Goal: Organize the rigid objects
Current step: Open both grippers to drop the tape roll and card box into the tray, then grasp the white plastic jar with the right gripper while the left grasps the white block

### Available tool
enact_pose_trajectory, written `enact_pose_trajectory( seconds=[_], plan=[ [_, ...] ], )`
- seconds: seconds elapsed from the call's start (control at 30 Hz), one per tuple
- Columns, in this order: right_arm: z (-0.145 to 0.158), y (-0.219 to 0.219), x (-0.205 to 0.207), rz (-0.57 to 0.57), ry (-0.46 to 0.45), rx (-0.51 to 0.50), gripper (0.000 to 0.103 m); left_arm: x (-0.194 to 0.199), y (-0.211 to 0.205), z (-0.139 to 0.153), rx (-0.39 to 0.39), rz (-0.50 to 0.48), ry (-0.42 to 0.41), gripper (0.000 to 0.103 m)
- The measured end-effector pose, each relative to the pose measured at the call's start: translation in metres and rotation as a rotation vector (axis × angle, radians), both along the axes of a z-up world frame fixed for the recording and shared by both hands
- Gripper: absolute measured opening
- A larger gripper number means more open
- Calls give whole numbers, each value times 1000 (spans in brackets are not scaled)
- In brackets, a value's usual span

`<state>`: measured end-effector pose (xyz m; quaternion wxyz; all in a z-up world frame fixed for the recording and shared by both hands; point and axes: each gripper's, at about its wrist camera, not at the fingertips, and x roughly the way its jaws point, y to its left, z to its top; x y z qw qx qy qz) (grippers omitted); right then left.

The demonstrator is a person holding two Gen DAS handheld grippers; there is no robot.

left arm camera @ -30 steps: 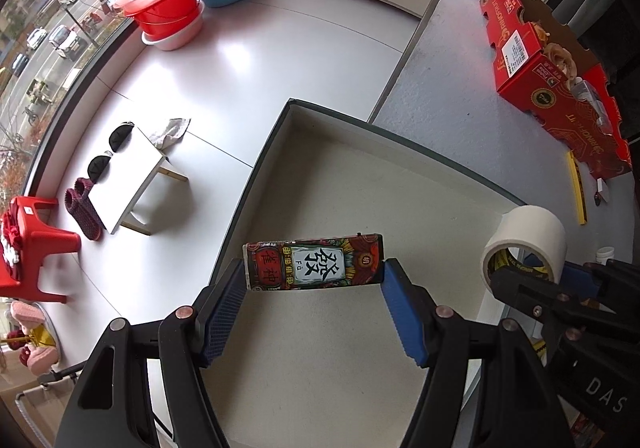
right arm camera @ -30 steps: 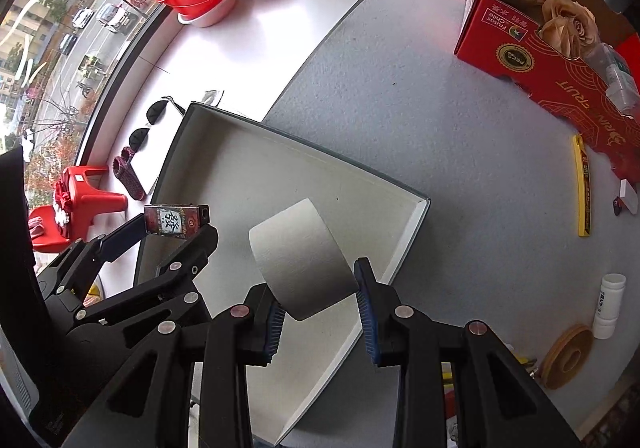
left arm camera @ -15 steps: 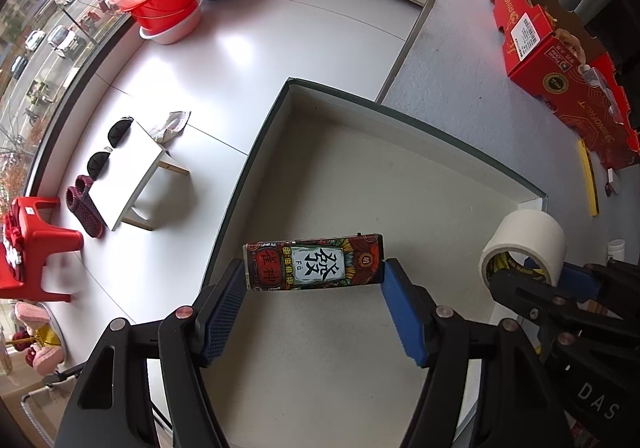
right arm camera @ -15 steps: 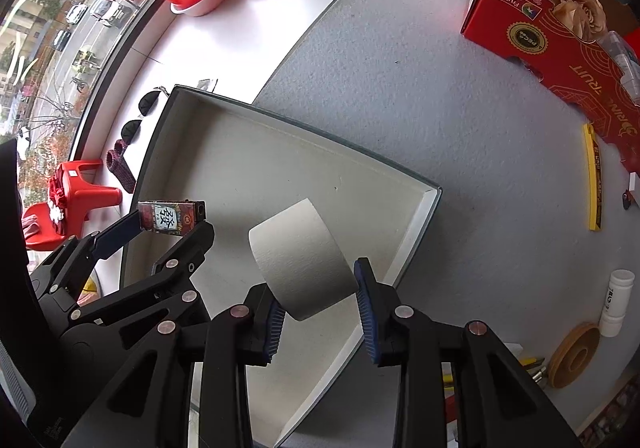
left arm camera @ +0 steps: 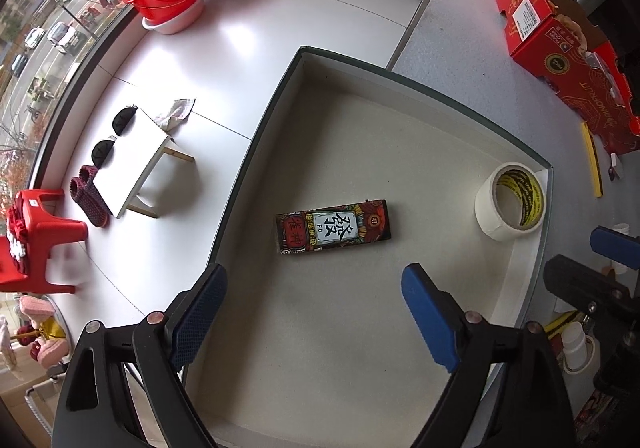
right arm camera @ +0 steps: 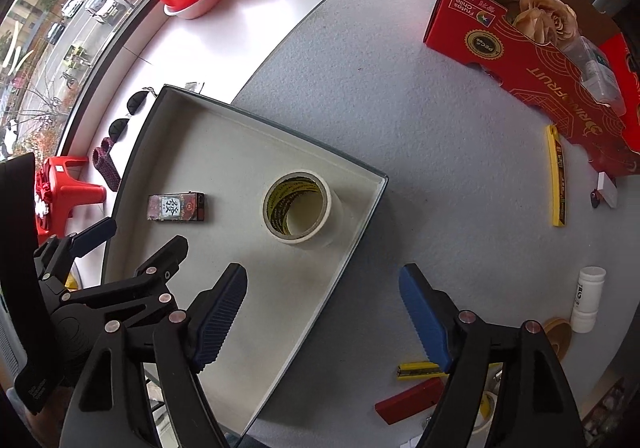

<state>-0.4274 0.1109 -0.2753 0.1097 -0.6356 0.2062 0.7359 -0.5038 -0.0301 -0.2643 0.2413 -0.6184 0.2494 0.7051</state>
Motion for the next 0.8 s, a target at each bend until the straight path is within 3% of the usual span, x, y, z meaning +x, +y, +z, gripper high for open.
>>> enact_pose_trajectory(
  seconds=[0.23,0.43,0.63,0.8],
  plan=[
    [10,24,72,-139,8,1,80,36,7,19,44,-65,-28,91],
    [13,61,164,-330,-22,19,80,89,39,31,55,-204,-51,91],
    [-3,83,253,-524,-74,-26,80,145,85,24,53,-335,-112,91],
    [-13,85,295,-603,-85,-68,80,176,126,1,14,-360,-126,91]
  ],
)
